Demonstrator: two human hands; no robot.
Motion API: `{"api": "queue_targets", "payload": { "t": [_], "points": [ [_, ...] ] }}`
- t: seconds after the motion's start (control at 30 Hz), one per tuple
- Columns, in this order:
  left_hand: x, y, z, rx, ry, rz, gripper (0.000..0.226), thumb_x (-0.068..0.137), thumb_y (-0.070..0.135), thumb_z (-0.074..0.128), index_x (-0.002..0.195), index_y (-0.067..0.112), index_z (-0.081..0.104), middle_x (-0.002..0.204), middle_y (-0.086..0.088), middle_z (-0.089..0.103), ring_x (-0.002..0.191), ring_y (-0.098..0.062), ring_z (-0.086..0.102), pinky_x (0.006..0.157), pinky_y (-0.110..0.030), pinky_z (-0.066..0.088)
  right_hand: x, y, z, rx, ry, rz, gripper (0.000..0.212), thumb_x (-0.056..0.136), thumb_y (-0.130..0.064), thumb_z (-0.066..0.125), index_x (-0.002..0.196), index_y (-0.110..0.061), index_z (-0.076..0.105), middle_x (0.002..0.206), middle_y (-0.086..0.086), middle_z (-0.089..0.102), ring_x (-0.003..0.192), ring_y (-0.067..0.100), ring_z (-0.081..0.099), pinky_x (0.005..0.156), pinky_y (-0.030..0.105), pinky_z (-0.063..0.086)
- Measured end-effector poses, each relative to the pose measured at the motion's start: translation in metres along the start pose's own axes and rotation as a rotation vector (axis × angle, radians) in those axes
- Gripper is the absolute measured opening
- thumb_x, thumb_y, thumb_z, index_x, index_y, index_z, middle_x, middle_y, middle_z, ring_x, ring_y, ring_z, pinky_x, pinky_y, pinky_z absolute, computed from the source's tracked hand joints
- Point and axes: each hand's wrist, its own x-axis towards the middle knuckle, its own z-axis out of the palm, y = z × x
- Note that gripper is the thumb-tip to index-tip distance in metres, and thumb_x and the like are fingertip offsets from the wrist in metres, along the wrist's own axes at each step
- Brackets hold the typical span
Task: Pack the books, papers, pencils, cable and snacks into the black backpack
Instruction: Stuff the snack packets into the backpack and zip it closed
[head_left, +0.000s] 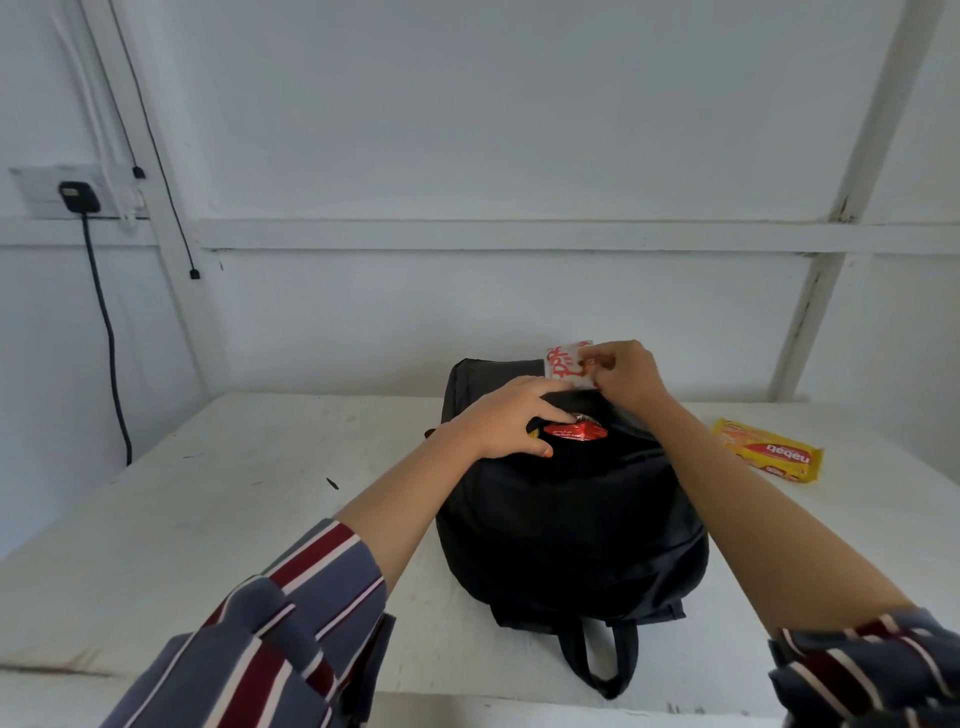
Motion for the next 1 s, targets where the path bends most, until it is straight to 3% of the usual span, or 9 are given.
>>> {"api": "queue_targets", "payload": {
  "t": [0.1, 0.2, 0.4, 0.47, 0.63, 0.77, 0.9, 1.0],
  "points": [
    [0.004, 0.006, 0.002, -0.036, 0.018, 0.038, 0.044, 0.083, 0.019, 0.068, 0.126, 0.024, 0.059, 0.154, 0.005, 0.022, 0.138, -0.018, 0.02, 0.112, -0.036, 0.022, 0.0, 0.011, -0.021, 0.291, -0.009, 0.161, 0.028, 0.089, 0.008, 0.049, 0.113, 0.001, 0.063, 0.116, 0.017, 0.062, 0.094, 0.026, 0.062, 0.064, 0.025, 0.057],
    [0.01, 0.014, 0.005, -0.067, 0.002, 0.052, 0.042, 0.084, 0.018, 0.067, 0.125, 0.022, 0.06, 0.152, 0.005, 0.021, 0.136, -0.018, 0.025, 0.113, -0.036, 0.025, -0.006, 0.023, -0.043, 0.399, -0.022, 0.214, 0.028, 0.088, 0.011, 0.05, 0.113, 0.004, 0.061, 0.11, 0.015, 0.058, 0.088, 0.023, 0.059, 0.05, 0.017, 0.055],
    [0.023, 0.028, 0.01, -0.101, 0.038, 0.08, 0.038, 0.082, 0.019, 0.07, 0.119, 0.014, 0.064, 0.154, 0.009, 0.009, 0.136, -0.012, 0.022, 0.109, -0.025, 0.025, -0.021, 0.05, -0.071, 0.613, 0.08, 0.305, 0.026, 0.087, 0.012, 0.052, 0.112, 0.009, 0.058, 0.106, 0.017, 0.056, 0.091, 0.028, 0.058, 0.058, 0.02, 0.057],
    [0.025, 0.029, 0.01, -0.11, 0.014, 0.057, 0.04, 0.083, 0.02, 0.07, 0.121, 0.014, 0.062, 0.152, 0.005, 0.016, 0.135, -0.013, 0.027, 0.105, -0.021, 0.026, -0.027, 0.057, -0.081, 0.682, 0.097, 0.317, 0.026, 0.087, 0.012, 0.052, 0.112, 0.008, 0.058, 0.107, 0.018, 0.056, 0.091, 0.028, 0.058, 0.06, 0.02, 0.057],
    [0.031, 0.03, 0.002, -0.092, -0.049, 0.007, 0.048, 0.087, 0.017, 0.063, 0.133, 0.014, 0.051, 0.145, -0.002, 0.041, 0.133, -0.017, 0.037, 0.11, -0.027, 0.025, -0.049, 0.057, -0.1, 0.639, -0.21, 0.258, 0.025, 0.09, 0.005, 0.052, 0.112, -0.003, 0.061, 0.11, 0.014, 0.062, 0.088, 0.018, 0.062, 0.066, 0.017, 0.056],
    [0.034, 0.033, -0.007, -0.177, 0.013, 0.029, 0.051, 0.083, 0.01, 0.064, 0.132, 0.017, 0.053, 0.139, 0.004, 0.048, 0.128, -0.01, 0.042, 0.103, -0.018, 0.027, -0.061, 0.052, -0.106, 0.621, -0.464, 0.216, 0.03, 0.088, 0.008, 0.051, 0.103, -0.013, 0.067, 0.105, 0.001, 0.068, 0.089, 0.018, 0.066, 0.076, 0.023, 0.057],
    [0.033, 0.035, -0.016, -0.24, -0.004, -0.019, 0.055, 0.081, 0.009, 0.064, 0.133, 0.019, 0.051, 0.142, 0.006, 0.046, 0.129, -0.009, 0.04, 0.106, -0.022, 0.028, -0.064, 0.051, -0.105, 0.633, -0.481, 0.198, 0.033, 0.087, 0.01, 0.05, 0.103, -0.013, 0.067, 0.108, 0.009, 0.066, 0.085, 0.02, 0.068, 0.077, 0.025, 0.057],
    [0.031, 0.038, -0.021, -0.239, -0.024, -0.045, 0.058, 0.079, 0.005, 0.064, 0.134, 0.017, 0.05, 0.143, 0.002, 0.043, 0.131, -0.012, 0.038, 0.108, -0.025, 0.028, -0.066, 0.052, -0.108, 0.676, -0.513, 0.2, 0.032, 0.087, 0.01, 0.05, 0.102, -0.012, 0.068, 0.111, 0.005, 0.067, 0.088, 0.02, 0.067, 0.08, 0.026, 0.057]
  ]
}}
